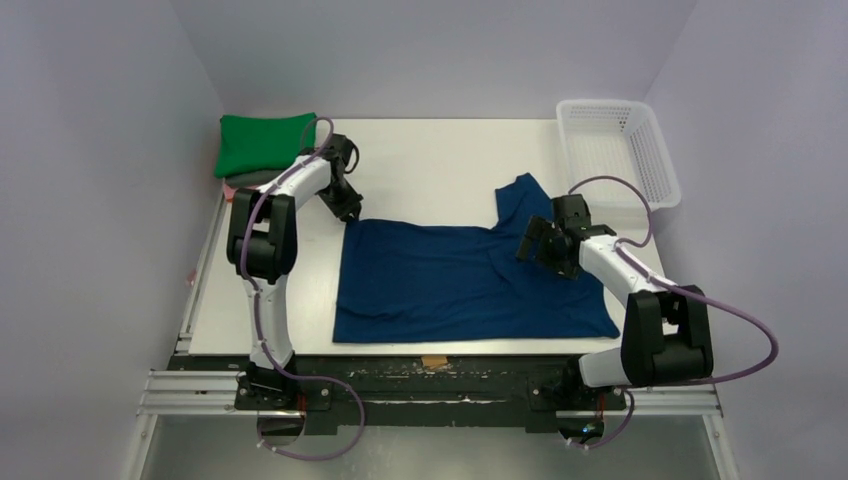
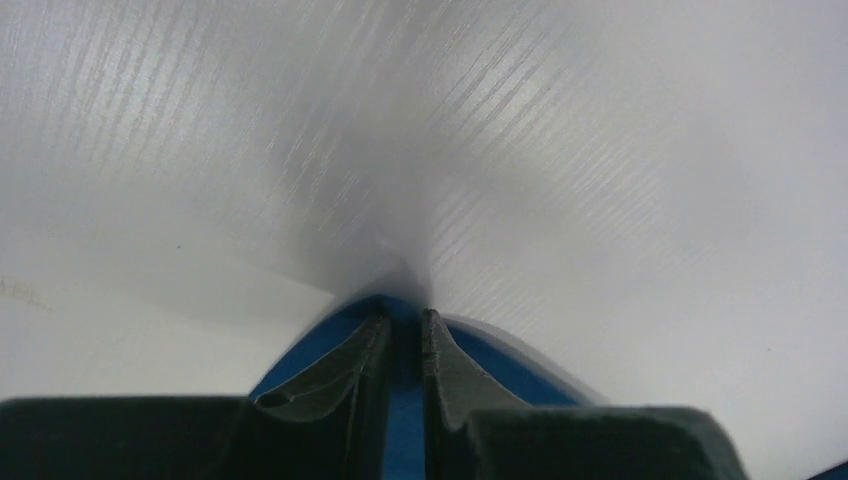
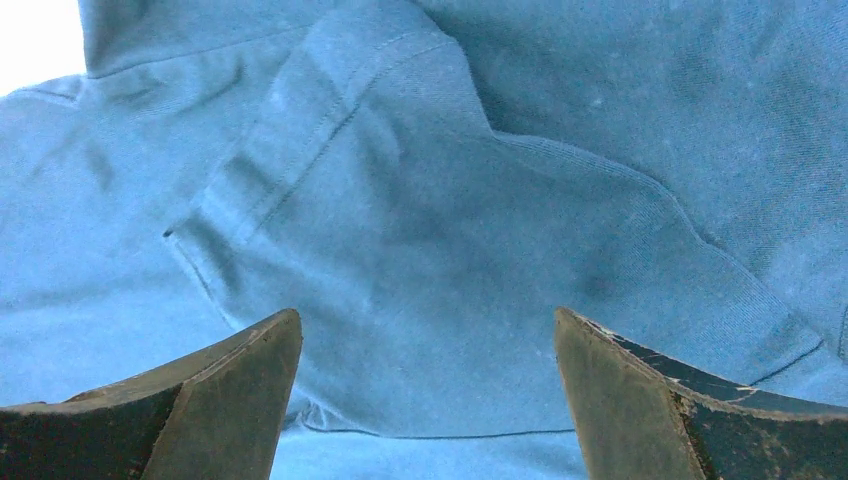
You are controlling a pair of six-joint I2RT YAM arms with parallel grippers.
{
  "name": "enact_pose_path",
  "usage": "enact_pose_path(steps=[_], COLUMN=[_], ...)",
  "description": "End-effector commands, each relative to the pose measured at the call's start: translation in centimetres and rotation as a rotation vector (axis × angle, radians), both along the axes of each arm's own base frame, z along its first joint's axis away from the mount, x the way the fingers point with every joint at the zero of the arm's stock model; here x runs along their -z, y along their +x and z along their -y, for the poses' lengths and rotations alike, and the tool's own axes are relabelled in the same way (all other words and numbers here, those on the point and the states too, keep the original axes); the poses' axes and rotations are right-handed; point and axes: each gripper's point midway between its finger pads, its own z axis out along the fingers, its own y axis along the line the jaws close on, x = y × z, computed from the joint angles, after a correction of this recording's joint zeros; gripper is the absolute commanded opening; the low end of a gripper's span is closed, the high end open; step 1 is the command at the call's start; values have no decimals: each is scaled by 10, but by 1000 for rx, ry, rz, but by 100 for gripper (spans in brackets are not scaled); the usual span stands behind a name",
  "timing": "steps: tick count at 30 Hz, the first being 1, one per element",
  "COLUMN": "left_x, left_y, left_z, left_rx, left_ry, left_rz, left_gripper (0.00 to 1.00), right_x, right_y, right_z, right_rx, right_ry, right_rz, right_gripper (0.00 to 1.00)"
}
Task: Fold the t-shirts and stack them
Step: Grab the side of the flattened tshirt furthest away from the robot with both arms
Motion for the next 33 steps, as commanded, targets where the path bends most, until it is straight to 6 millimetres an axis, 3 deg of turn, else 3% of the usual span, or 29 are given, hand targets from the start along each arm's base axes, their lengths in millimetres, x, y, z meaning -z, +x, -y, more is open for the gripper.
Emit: enact_pose_path(steps=[1,2,6,11,16,20,26,30,33], left_x=[1,0,-8,-23,-32,-33,-32,-30,-27], left_y=[-1,-2,-3,-4,-10,-13,-13,-13,-14], left_z=[-2,-2,-3,7,5,1,-1,-1,-2], left_rx=[-6,-4,16,95,120,131,136,136,137], left_ry=[11,12,26,19,42,58,71,74,75], left_rz=[-18,-15,8,81,106,114,114,111,103], left_gripper=[9,1,0,0,0,0,0,0,0], right_x=[-31,-37,-65,-85,-75,-58,-30,-14,0], right_y=[17,22,58,130,200,241,276,281,275], right_z=[-5,-5,-5,-7,-14,-8,-13,-26,-30], right_rx=[-52,-60,-90,-99,-132,-114,-137,-179,-197], right_ry=[17,15,-14,-51,-86,-154,-169,-198,-254], right_rz=[104,120,206,286,264,239,204,184,142], right_gripper=[94,94,94,93,88,83,71,68,66])
